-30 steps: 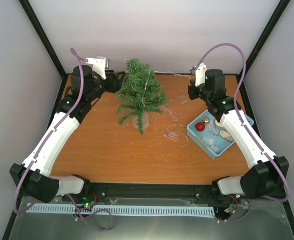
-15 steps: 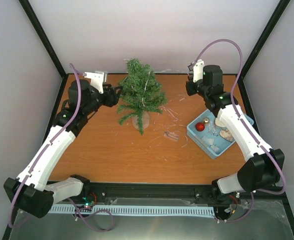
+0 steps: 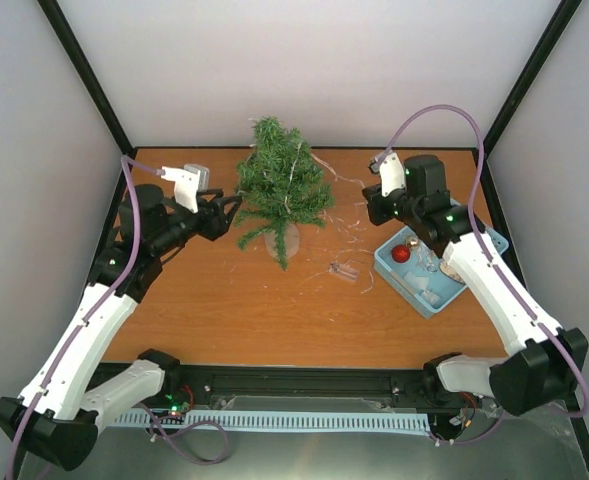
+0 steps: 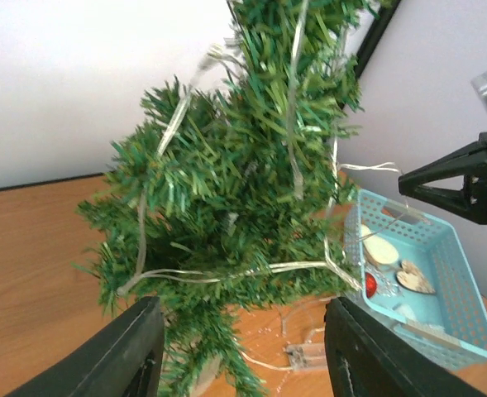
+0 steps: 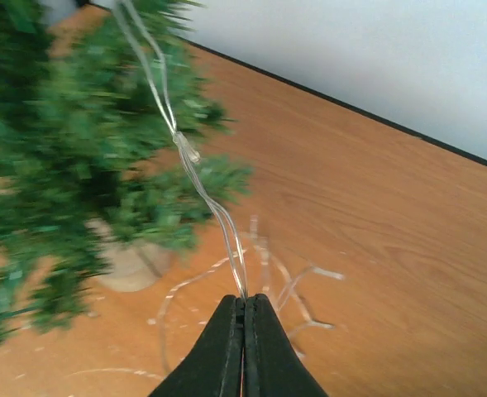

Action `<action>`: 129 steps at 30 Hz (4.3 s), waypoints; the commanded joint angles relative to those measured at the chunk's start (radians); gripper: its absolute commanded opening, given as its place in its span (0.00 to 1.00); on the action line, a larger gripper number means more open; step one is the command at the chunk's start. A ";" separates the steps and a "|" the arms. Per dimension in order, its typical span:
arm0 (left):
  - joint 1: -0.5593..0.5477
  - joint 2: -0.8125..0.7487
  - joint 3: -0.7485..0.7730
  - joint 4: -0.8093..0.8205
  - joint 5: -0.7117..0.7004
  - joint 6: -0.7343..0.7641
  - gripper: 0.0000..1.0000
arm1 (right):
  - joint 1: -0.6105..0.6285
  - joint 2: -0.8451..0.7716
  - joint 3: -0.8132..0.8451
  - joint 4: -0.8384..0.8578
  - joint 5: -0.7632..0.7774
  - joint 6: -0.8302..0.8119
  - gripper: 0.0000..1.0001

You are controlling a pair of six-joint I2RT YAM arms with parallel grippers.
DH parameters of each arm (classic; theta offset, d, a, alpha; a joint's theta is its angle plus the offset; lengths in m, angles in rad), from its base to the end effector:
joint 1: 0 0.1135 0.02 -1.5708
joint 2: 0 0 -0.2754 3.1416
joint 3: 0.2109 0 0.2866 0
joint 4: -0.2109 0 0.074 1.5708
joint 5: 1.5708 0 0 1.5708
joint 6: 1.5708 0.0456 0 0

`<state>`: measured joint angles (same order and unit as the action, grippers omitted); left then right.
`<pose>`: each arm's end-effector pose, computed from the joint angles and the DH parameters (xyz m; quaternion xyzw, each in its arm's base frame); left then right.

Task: Decorate the small christmas tree
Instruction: Wrap the decoration item around the Christmas tree.

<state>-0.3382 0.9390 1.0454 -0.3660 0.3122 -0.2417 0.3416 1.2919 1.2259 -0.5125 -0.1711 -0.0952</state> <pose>0.2247 -0.0939 0.3950 0.1324 0.7776 -0.2903 0.5419 0.3058 0.1170 0.3546 -0.2295 0.8466 0.1329 0.4615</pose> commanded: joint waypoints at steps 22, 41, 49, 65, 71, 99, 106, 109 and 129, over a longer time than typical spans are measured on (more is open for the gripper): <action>-0.030 -0.164 -0.302 0.207 0.254 -0.099 0.53 | 0.237 -0.092 -0.243 0.461 -0.307 0.458 0.07; -0.067 -0.217 -0.264 0.088 0.102 0.057 0.69 | 0.273 -0.388 -0.469 0.316 -0.078 -0.342 0.61; -0.067 -0.301 -0.313 0.045 0.072 0.162 0.78 | 0.137 -0.283 -0.506 0.395 -0.045 -0.475 0.59; -0.068 -0.388 -0.399 0.077 -0.007 0.215 0.79 | 0.083 0.123 -0.499 0.712 -0.234 -0.776 0.58; -0.068 -0.417 -0.401 0.075 -0.027 0.213 0.80 | 0.083 0.210 -0.506 0.834 -0.206 -0.795 0.48; -0.067 -0.438 -0.407 0.077 -0.087 0.207 0.79 | 0.155 0.146 -0.546 0.789 -0.125 -0.745 0.03; -0.067 -0.400 -0.384 0.075 -0.066 0.180 0.76 | 0.227 -0.083 -0.571 0.556 -0.122 -0.606 0.03; -0.067 -0.395 -0.378 0.086 -0.037 0.154 0.76 | 0.248 -0.181 -0.601 0.493 -0.134 -0.551 0.03; -0.068 -0.374 -0.449 0.218 0.321 -0.119 0.71 | 0.468 -0.356 -0.513 0.573 -0.310 -0.048 0.03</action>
<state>-0.3996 0.5827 0.6262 -0.2195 0.5285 -0.2806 0.7845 0.9230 0.6598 -0.0574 -0.4477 -0.3233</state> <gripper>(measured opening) 0.705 0.045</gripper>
